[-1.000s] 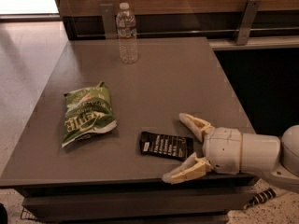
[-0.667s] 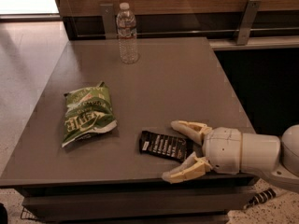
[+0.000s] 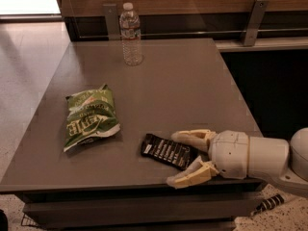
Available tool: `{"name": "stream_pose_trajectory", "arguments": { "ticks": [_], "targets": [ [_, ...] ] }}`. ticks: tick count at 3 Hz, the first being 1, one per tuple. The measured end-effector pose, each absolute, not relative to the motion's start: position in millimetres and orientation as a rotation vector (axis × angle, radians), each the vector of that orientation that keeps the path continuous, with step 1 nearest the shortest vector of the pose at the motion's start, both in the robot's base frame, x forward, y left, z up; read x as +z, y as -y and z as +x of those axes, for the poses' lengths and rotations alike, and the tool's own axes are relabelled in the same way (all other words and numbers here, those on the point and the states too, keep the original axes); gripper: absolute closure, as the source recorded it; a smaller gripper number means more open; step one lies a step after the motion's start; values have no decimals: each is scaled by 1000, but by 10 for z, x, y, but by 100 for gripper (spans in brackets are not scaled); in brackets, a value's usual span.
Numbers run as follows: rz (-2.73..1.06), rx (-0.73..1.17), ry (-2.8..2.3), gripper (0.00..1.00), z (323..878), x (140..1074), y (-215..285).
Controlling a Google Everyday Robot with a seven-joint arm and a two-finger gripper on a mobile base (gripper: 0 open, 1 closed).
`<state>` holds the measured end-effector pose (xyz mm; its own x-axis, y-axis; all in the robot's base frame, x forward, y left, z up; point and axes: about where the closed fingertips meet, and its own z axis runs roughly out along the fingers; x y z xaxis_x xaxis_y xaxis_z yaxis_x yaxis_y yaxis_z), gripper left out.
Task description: Pick rxbar chocolate
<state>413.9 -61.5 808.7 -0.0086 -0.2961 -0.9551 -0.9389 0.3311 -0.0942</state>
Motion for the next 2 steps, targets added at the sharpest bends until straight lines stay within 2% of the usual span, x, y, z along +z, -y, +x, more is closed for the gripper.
{"name": "stream_pose_trajectory", "arguments": {
  "ticks": [1, 2],
  "targets": [
    [-1169, 758, -1532, 100, 4138, 8088, 611],
    [-1169, 758, -1532, 100, 4138, 8089, 611]
  ]
}}
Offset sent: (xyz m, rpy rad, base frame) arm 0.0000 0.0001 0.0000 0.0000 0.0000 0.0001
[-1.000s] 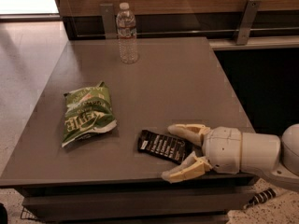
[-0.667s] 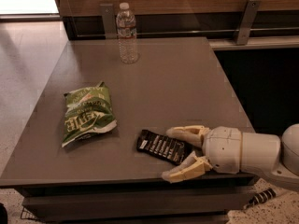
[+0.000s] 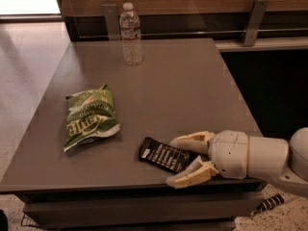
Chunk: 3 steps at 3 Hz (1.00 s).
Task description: Pick rxbar chocolate
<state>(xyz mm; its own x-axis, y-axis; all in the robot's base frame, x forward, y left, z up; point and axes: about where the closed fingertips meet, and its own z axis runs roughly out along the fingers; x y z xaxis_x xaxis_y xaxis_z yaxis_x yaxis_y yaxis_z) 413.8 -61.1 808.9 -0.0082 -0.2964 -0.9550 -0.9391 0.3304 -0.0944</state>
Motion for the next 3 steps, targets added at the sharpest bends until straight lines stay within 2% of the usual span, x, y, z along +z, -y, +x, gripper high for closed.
{"name": "stream_pose_trajectory", "arguments": {
  "ticks": [2, 3],
  "targets": [
    [-1168, 758, -1532, 100, 4138, 8089, 611],
    [-1169, 758, -1532, 82, 4138, 8090, 611]
  ]
}}
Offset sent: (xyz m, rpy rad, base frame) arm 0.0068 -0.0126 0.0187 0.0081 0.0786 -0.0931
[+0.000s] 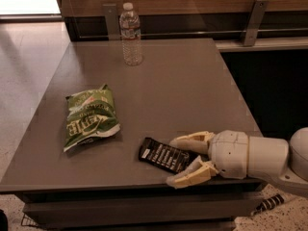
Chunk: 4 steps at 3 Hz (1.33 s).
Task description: Pick rxbar chocolate
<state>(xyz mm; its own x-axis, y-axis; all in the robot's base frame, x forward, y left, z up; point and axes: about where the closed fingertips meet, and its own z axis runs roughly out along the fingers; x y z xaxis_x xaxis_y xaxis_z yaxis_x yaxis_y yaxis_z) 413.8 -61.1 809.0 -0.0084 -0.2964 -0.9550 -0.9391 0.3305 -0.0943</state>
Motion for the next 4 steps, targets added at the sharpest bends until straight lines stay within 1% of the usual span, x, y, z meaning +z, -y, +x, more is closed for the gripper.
{"name": "stream_pose_trajectory", "arguments": {
  "ticks": [1, 2, 3, 4],
  "targets": [
    [-1169, 758, -1532, 60, 4138, 8090, 610],
    [-1169, 758, -1532, 28, 4137, 8091, 609],
    [-1169, 758, -1532, 4, 4137, 8094, 609],
    [-1170, 758, -1532, 0, 4138, 8099, 603]
  ]
}}
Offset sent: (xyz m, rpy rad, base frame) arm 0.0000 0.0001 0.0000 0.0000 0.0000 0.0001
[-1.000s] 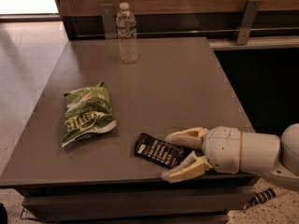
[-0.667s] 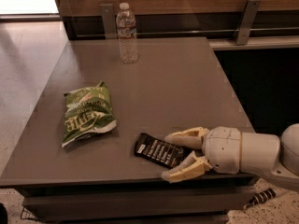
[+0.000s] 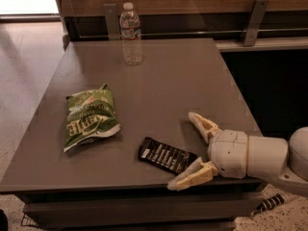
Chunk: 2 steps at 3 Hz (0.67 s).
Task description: Pick rxbar chocolate
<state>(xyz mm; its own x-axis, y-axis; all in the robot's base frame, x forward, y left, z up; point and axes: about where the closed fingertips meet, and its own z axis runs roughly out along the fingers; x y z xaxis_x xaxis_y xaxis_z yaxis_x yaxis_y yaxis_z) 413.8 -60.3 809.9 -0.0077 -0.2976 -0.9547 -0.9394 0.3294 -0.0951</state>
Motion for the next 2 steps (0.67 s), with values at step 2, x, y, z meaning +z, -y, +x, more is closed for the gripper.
{"name": "stream_pose_trajectory", "arguments": {
  "ticks": [2],
  "targets": [
    [-1158, 754, -1566, 0, 4149, 8144, 551]
  ]
}}
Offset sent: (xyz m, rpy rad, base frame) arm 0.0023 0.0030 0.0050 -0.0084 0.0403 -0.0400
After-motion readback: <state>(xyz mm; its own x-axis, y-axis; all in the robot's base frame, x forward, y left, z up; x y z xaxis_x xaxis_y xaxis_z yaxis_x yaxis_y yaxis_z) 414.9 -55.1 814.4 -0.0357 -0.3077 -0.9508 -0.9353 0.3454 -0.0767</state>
